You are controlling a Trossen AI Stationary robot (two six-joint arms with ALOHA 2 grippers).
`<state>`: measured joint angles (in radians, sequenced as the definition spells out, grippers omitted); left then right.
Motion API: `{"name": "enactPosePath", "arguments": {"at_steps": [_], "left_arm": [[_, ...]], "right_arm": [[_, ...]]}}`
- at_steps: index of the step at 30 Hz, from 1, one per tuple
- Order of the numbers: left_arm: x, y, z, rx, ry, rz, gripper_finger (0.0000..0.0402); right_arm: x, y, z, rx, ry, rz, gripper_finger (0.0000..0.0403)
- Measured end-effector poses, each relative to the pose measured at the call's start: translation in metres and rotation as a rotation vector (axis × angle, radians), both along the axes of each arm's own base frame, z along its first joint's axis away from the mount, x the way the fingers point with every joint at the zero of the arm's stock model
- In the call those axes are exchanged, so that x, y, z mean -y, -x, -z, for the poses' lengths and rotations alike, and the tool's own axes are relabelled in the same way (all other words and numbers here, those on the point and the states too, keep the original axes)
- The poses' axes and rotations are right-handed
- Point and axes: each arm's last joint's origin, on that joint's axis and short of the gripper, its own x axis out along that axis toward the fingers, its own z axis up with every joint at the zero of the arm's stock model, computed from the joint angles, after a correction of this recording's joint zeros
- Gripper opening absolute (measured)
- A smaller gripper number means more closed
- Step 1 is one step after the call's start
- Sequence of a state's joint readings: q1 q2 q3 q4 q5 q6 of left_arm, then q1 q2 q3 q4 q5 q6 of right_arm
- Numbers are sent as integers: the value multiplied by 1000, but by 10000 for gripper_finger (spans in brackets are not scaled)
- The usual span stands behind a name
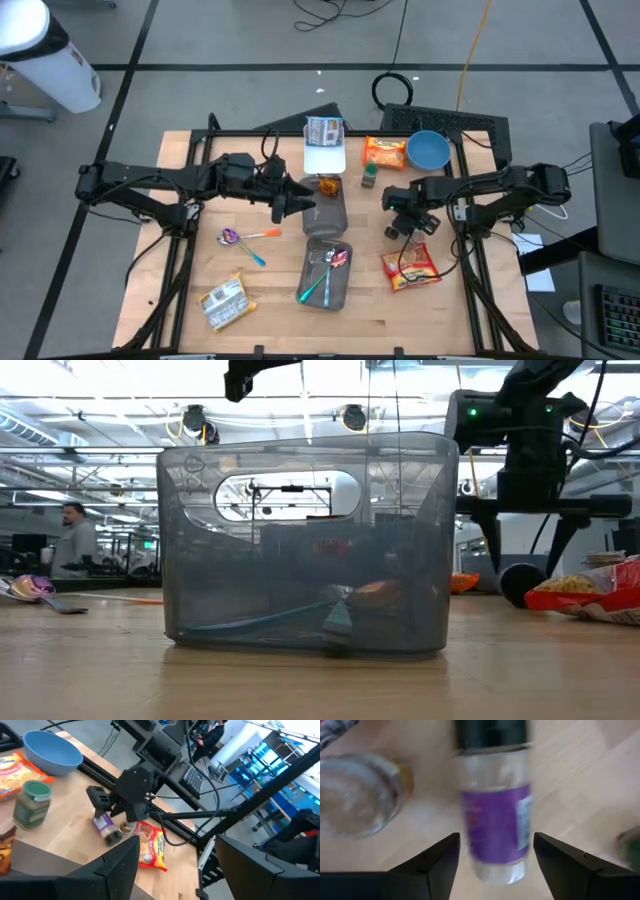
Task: Pick & Place Food Item
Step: Put the black seasoning bottle into the top black bin
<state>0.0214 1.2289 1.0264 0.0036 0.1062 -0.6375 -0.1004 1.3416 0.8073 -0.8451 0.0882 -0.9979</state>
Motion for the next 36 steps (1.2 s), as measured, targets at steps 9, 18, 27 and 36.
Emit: {"name": "enactPosePath", "arguments": {"at_steps": [9, 18, 27, 36], "left_arm": [[-1, 0, 0, 2, -31, -6, 269], [-4, 0, 0, 6, -33, -16, 269], [-4, 0, -1, 10, -35, -16, 269], [-4, 0, -1, 9, -34, -7, 269]], "right_arm": [[6, -3, 3, 10, -21, 35, 231], [11, -11, 14, -2, -40, 36, 227], [12, -19, 26, -24, -63, 36, 227], [11, -19, 34, -52, -81, 41, 222]]}}
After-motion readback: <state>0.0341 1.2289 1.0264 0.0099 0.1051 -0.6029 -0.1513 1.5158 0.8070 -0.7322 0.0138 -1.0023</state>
